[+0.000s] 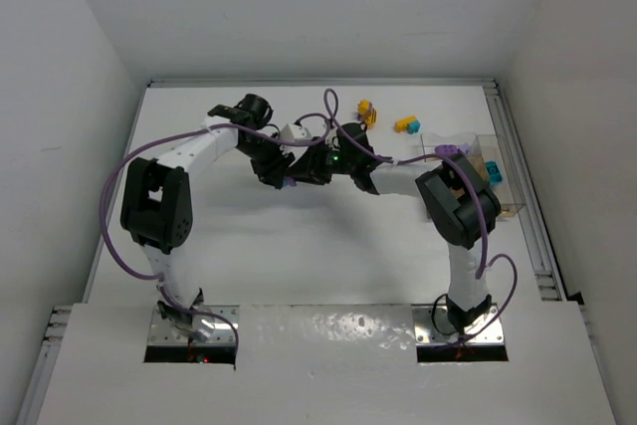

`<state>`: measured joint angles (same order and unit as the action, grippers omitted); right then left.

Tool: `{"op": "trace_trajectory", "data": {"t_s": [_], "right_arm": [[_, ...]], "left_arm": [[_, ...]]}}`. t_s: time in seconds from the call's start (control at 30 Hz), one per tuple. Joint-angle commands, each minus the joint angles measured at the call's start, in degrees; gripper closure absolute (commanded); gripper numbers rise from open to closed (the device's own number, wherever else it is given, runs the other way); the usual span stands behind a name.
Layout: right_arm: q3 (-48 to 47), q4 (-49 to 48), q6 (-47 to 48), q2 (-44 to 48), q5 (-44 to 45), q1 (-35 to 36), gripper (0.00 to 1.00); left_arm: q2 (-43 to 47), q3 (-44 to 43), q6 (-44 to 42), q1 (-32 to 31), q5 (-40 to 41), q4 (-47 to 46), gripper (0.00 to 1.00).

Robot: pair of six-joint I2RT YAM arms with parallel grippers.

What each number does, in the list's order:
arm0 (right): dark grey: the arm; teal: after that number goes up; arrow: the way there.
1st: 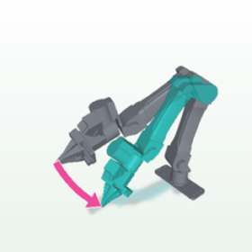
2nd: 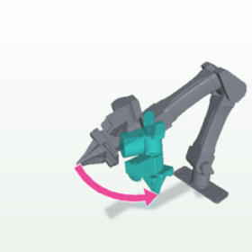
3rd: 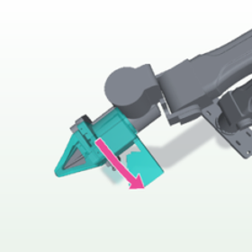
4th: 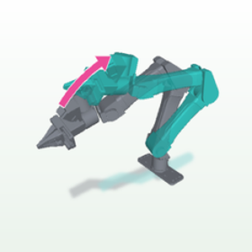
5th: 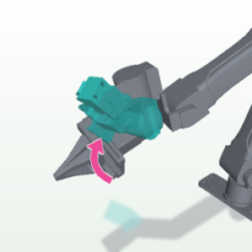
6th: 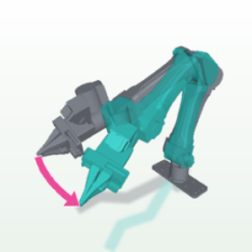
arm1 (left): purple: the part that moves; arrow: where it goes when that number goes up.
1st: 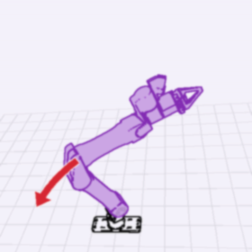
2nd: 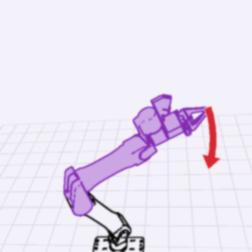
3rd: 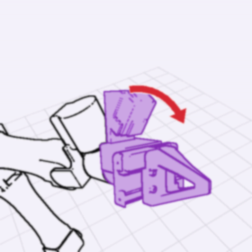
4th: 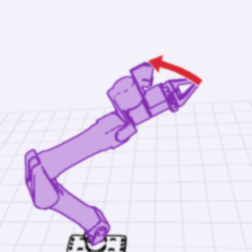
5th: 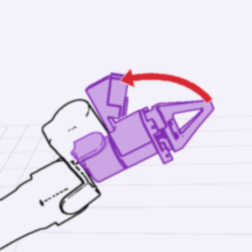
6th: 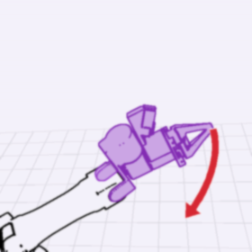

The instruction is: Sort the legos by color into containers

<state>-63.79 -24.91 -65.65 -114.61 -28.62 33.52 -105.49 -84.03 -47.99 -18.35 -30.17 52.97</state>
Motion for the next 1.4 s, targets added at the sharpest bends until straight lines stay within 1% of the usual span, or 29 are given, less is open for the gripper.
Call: {"op": "trace_trajectory", "data": {"t_s": [0.0, 0.07, 0.17, 0.27, 0.4, 0.57, 0.67, 0.7, 0.73, 0.77, 0.8, 0.83, 0.87, 0.9, 0.93, 0.97, 1.03, 1.07, 1.13, 1.17, 1.2, 1.23, 1.3, 1.33, 1.37], "right_arm": [[0.6, -4.9, -0.7, 1.9, -1.3, -0.3, 1.0], [1.8, -5.9, -0.9, 3.0, -1.5, -1.4, 1.0], [3.2, -4.8, -0.9, 4.5, -1.0, -3.3, 1.0], [5.4, -4.7, -1.2, 5.6, 0.2, -4.8, 1.0], [6.7, -2.2, 0.4, 6.2, 1.0, -5.4, 1.0], [8.0, -1.8, 1.0, 6.2, 1.9, -5.8, 1.0], [8.6, 0.5, 2.0, 7.5, 2.5, -7.2, 1.0], [8.8, 3.3, 5.2, 9.4, 3.9, -8.7, 1.0], [8.8, 5.8, 5.3, 10.5, 5.0, -9.7, 1.0], [8.2, 11.9, 9.3, 11.9, 6.4, -10.8, 1.0], [7.4, 15.8, 11.8, 13.4, 8.0, -13.4, 1.0], [6.2, 20.4, 18.2, 16.4, 11.8, -14.7, 1.0], [4.7, 24.5, 22.3, 17.8, 14.0, -16.0, 1.0], [0.8, 34.2, 26.2, 19.2, 16.5, -18.3, 1.0], [-1.2, 38.7, 33.5, 21.5, 22.4, -19.2, 1.0], [-5.3, 45.4, 36.8, 22.4, 25.8, -20.2, 1.0], [-8.6, 50.0, 41.4, 24.3, 33.2, -23.3, 1.0], [-10.4, 51.9, 42.1, 24.6, 39.6, -25.7, 1.0], [-11.2, 52.2, 39.0, 24.7, 44.3, -28.8, 1.0], [-11.7, 53.2, 35.8, 23.7, 46.3, -30.6, 1.0], [-11.8, 53.6, 32.2, 23.0, 46.3, -33.6, 1.0], [-11.5, 53.6, 25.1, 22.5, 46.4, -35.7, 1.0], [-9.0, 50.7, 19.5, 22.1, 48.9, -36.7, 1.0], [-8.0, 49.0, 14.4, 22.2, 49.9, -36.7, 1.0], [-6.0, 46.3, 11.4, 22.4, 50.9, -36.7, 1.0]], "left_arm": [[2.4, -0.7, -1.1, -0.6, -2.0, -0.9, 1.0], [2.4, 0.4, -1.6, -0.6, -1.0, -0.7, 1.0], [2.4, 2.3, -1.5, -0.6, -0.2, -1.5, 1.0], [2.0, 4.7, -0.6, -0.6, 0.4, -3.3, 1.0], [0.3, 6.9, 0.9, -0.6, 0.6, -6.3, 1.0], [-3.0, 6.6, 2.8, -0.6, 0.6, -7.4, 1.0], [-3.0, 5.9, 3.5, -0.6, 0.4, -7.3, 1.0], [-2.3, 5.9, 3.7, -0.6, 0.3, -7.3, 1.0], [-1.8, 5.9, 3.7, -0.6, 0.4, -7.3, 1.0], [-1.5, 5.9, 3.9, -0.6, 0.6, -7.3, 1.0], [-0.5, 5.9, 4.0, -0.6, 0.7, -7.1, 1.0], [0.0, 5.7, 4.6, -0.6, 1.3, -7.1, 1.0], [0.5, 5.5, 5.0, -0.6, 1.5, -7.2, 1.0], [1.3, 5.4, 5.4, -0.5, 1.7, -7.3, 1.0], [1.8, 5.3, 6.6, -0.5, 1.8, -7.4, 1.0], [2.2, 5.3, 7.1, -0.5, 1.8, -7.9, 1.0], [3.1, 5.2, 8.8, -0.5, 1.5, -8.4, 1.0], [3.4, 5.0, 9.3, -0.5, 1.5, -8.6, 1.0], [3.6, 4.6, 10.6, -0.5, 1.2, -8.8, 1.0], [3.6, 4.1, 11.1, -0.5, 1.0, -9.0, 1.0], [3.8, 3.7, 11.3, -0.5, 0.6, -9.1, 1.0], [3.9, 3.4, 11.9, -0.5, 0.5, -9.3, 1.0], [4.0, 2.5, 12.4, -0.5, 0.4, -9.2, 1.0], [4.1, 1.9, 12.7, -0.5, 0.5, -9.2, 1.0], [4.4, 1.7, 12.8, -0.5, 0.4, -9.0, 1.0]]}}
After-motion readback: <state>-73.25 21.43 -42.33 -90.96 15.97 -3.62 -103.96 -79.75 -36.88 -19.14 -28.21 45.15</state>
